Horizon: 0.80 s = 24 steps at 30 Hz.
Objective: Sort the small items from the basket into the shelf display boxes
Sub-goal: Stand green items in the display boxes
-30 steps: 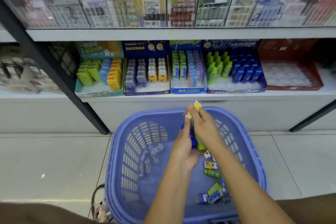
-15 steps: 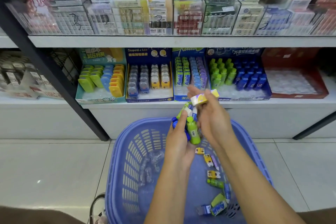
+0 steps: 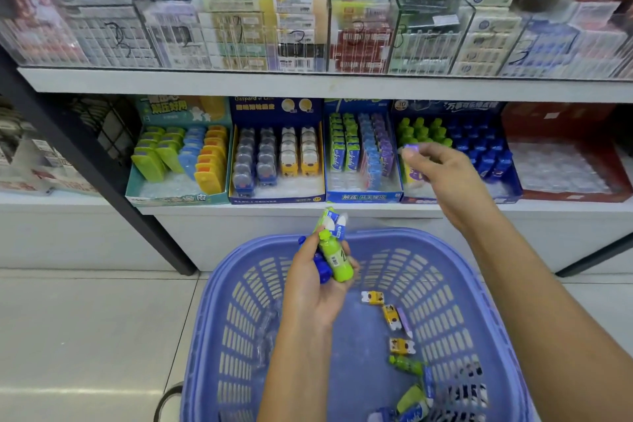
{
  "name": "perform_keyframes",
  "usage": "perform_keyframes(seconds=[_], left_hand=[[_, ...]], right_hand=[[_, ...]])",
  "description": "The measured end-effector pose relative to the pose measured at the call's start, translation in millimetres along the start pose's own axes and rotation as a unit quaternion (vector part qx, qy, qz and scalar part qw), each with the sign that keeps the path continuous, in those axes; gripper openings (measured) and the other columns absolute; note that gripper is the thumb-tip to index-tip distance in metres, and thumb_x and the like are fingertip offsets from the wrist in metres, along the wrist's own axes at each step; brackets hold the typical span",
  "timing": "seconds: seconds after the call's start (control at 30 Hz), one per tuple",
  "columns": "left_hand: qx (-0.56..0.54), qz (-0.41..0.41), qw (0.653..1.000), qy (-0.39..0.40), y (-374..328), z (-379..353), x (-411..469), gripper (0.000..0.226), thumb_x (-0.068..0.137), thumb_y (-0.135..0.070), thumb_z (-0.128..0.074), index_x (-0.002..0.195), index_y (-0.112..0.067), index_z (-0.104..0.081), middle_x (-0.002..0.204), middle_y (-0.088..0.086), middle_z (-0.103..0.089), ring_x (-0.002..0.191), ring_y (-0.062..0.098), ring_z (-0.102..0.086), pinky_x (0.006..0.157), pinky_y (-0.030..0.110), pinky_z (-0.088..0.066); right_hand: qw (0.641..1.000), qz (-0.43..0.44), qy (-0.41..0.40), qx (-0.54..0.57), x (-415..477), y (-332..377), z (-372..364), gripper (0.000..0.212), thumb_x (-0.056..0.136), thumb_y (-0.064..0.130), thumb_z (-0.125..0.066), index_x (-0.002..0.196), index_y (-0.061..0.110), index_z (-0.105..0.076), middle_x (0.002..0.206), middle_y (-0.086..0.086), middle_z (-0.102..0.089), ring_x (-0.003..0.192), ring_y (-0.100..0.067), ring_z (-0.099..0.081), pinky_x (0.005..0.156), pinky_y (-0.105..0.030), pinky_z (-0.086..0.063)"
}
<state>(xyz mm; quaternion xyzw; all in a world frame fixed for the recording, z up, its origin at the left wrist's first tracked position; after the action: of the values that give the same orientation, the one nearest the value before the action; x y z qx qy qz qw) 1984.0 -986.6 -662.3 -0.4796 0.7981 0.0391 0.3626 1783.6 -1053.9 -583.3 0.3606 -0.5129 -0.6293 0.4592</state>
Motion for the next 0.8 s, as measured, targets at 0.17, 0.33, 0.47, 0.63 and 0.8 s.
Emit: perform_keyframes(seconds=[0.17, 0.33, 0.47, 0.63, 0.8], left_hand=[[-0.082, 0.047, 0.995, 0.013, 3, -3, -3, 0.021, 0.092, -0.019, -0.054, 0.092, 0.000, -0.062, 0.067, 0.014, -0.064, 0.054, 0.020, -0.059, 0.050, 0.027, -0.050], [-0.027, 0.015, 0.999, -0.014, 3, 1, 2, 0.016, 0.093, -0.017, -0.054, 0.091, -0.003, -0.061, 0.063, 0.011, -0.063, 0.049, 0.018, -0.059, 0.048, 0.026, -0.050], [0.016, -0.027, 0.999, -0.036, -2, 6, 6, 0.013, 0.093, -0.016, -0.055, 0.091, -0.005, -0.062, 0.062, 0.008, -0.063, 0.050, 0.016, -0.059, 0.048, 0.026, -0.049], [0.027, -0.052, 0.998, -0.035, -6, 4, 5, 0.012, 0.092, -0.015, -0.056, 0.094, -0.005, -0.063, 0.060, 0.007, -0.062, 0.050, 0.015, -0.059, 0.048, 0.025, -0.049], [0.029, -0.064, 0.997, -0.026, -8, 2, 2, 0.016, 0.092, -0.015, -0.057, 0.101, -0.004, -0.063, 0.062, 0.007, -0.063, 0.051, 0.015, -0.059, 0.048, 0.025, -0.049]], right_hand=[[0.981, 0.110, -0.022, -0.157, 23, 3, 3, 0.013, 0.083, 0.014, -0.069, 0.095, 0.016, -0.066, 0.078, 0.001, -0.058, 0.067, -0.007, -0.051, 0.062, -0.009, -0.044], [0.955, 0.175, -0.009, -0.240, 28, 3, -5, 0.016, 0.080, 0.013, -0.074, 0.092, 0.015, -0.064, 0.078, 0.006, -0.059, 0.070, -0.009, -0.054, 0.065, -0.007, -0.045], [0.951, 0.178, 0.024, -0.252, 32, 7, -5, 0.017, 0.077, 0.016, -0.076, 0.088, 0.021, -0.064, 0.075, 0.012, -0.061, 0.069, -0.003, -0.058, 0.065, -0.008, -0.048], [0.925, 0.211, 0.030, -0.315, 31, 7, -8, 0.017, 0.072, 0.009, -0.079, 0.086, 0.005, -0.072, 0.083, -0.005, -0.064, 0.070, -0.013, -0.060, 0.072, -0.022, -0.052], [0.909, 0.237, 0.005, -0.342, 21, 2, -15, 0.021, 0.076, 0.008, -0.075, 0.095, 0.000, -0.073, 0.093, -0.015, -0.064, 0.079, -0.024, -0.061, 0.076, -0.025, -0.047]])
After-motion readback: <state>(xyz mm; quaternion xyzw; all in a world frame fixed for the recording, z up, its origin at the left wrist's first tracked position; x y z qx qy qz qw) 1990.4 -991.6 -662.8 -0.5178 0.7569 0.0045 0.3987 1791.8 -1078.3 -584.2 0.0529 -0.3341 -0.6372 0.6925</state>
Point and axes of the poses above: each hand's wrist, its own x-axis towards the middle knuckle, its own z-axis out of the back of the hand, y = z × x, the point moved 5 cm from there along x, towards the middle knuckle
